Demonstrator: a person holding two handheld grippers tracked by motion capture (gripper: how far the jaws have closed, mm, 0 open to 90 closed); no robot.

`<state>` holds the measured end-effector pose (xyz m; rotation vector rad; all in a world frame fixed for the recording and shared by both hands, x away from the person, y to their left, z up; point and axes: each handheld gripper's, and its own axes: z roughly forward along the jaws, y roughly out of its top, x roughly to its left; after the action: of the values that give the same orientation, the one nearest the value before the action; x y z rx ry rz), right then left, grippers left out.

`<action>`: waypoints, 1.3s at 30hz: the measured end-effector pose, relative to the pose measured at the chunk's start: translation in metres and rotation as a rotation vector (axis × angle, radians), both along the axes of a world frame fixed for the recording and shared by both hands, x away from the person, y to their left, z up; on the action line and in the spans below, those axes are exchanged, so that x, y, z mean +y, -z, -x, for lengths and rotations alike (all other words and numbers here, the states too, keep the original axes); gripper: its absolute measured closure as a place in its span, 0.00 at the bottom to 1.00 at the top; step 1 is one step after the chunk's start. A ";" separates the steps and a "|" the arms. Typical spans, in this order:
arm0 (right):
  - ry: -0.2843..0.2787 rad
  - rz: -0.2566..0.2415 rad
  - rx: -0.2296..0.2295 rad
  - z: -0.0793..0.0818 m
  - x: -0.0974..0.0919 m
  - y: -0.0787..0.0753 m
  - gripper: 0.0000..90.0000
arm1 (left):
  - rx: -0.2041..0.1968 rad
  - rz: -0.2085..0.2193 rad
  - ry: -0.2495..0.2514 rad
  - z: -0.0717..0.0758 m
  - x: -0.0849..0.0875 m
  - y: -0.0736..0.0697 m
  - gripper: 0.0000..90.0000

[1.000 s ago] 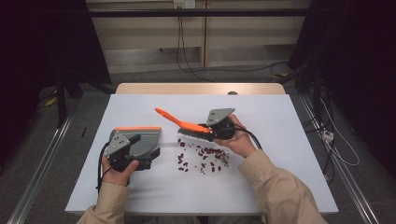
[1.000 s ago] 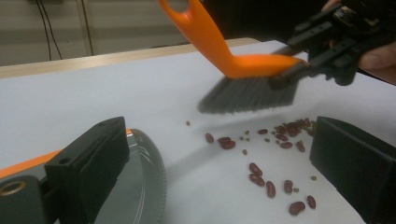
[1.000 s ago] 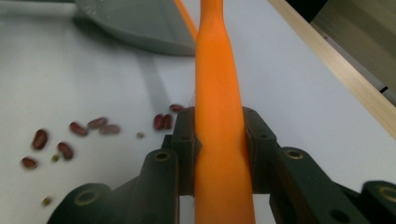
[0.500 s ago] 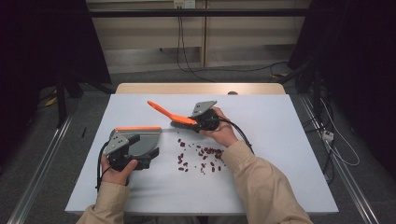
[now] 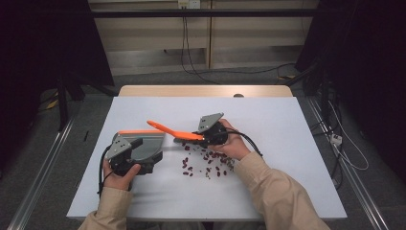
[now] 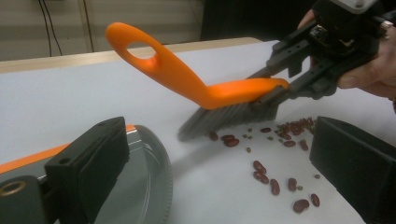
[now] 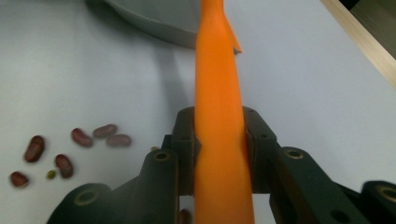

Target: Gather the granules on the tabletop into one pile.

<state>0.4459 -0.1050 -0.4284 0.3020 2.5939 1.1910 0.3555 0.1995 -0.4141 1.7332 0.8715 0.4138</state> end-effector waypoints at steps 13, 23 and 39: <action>-0.037 -0.004 0.023 0.024 -0.014 -0.002 0.79 | 0.005 -0.009 0.015 0.002 -0.004 0.000 0.05; 0.002 -0.069 0.007 0.027 -0.021 -0.010 0.79 | 0.006 -0.016 0.020 0.002 -0.004 0.001 0.05; 0.174 -0.024 -0.029 0.007 -0.077 0.003 0.79 | 0.004 -0.017 0.019 0.000 -0.004 0.002 0.05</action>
<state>0.4394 -0.1817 -0.4314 0.5003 2.4717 1.1572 0.3552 0.1957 -0.4158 1.7575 0.8557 0.4065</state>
